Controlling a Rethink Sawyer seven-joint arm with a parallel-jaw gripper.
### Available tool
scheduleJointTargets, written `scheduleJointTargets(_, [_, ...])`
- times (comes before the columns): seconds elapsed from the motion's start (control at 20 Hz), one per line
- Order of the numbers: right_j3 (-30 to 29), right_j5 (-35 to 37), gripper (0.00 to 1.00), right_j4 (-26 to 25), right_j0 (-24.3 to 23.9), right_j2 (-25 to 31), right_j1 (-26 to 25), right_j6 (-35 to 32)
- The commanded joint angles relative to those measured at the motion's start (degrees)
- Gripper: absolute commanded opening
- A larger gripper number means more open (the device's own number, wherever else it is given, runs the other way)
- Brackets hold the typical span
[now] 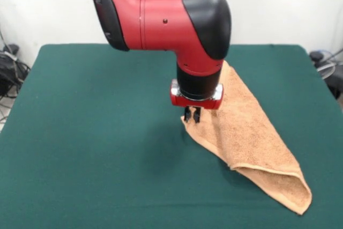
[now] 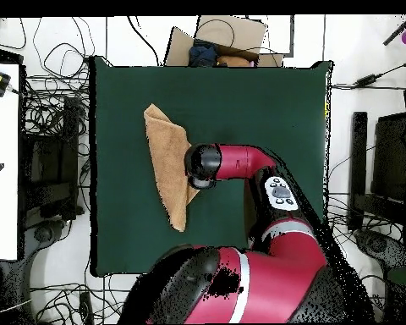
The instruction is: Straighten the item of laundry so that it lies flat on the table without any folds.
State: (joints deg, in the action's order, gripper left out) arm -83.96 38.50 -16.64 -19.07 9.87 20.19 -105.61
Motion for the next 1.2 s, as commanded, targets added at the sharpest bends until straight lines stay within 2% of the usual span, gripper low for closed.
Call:
scheduleJointTargets(0.05, [-3.4,-7.7,0.00,-8.2,-1.7,2.9,1.9,7.1])
scheduleJointTargets(0.2, [-3.6,-9.2,0.00,-9.2,-1.2,1.7,0.9,4.2])
scheduleJointTargets(0.3, [-4.2,-13.0,0.00,-10.8,-1.2,1.0,0.0,2.2])
scheduleJointTargets(0.6, [-5.1,-17.1,0.00,-13.7,-0.5,0.2,0.6,1.1])
scheduleJointTargets(0.95, [-5.5,-15.2,0.00,-13.6,-0.7,1.3,1.7,1.6])
scheduleJointTargets(1.2, [-4.3,-10.1,0.00,-12.2,-1.5,3.0,3.3,4.4])
